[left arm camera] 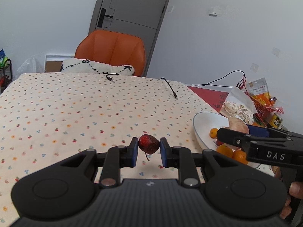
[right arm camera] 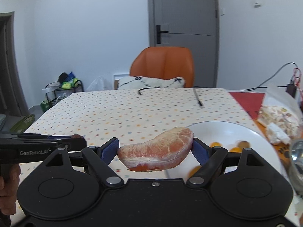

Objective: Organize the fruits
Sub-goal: 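Carry the red plum and grapefruit segment in both tools to the white plate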

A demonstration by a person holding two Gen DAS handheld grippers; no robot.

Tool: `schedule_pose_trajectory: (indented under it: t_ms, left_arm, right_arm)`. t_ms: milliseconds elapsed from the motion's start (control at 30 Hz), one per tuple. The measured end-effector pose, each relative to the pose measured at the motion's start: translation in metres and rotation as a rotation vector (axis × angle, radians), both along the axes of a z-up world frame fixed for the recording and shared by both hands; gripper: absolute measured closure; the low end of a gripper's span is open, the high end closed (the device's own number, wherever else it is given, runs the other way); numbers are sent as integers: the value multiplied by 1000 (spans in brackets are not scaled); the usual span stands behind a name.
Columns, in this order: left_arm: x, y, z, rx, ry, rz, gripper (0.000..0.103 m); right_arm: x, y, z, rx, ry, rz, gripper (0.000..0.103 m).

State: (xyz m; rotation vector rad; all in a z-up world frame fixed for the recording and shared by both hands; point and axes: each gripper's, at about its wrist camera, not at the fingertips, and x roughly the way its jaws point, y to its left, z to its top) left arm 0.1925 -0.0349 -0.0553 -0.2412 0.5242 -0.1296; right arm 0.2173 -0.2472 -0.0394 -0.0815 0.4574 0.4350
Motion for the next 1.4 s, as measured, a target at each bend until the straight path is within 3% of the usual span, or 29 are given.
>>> schedule_pose_trajectory:
  t_ms: [633, 1400]
  left_arm:
    - [20, -43, 5, 15, -16, -87, 80]
    - [43, -80, 9, 44, -26, -155, 80]
  right_arm:
    - [12, -79, -1, 13, -14, -214, 23]
    - [40, -118, -25, 44, 57, -346, 22]
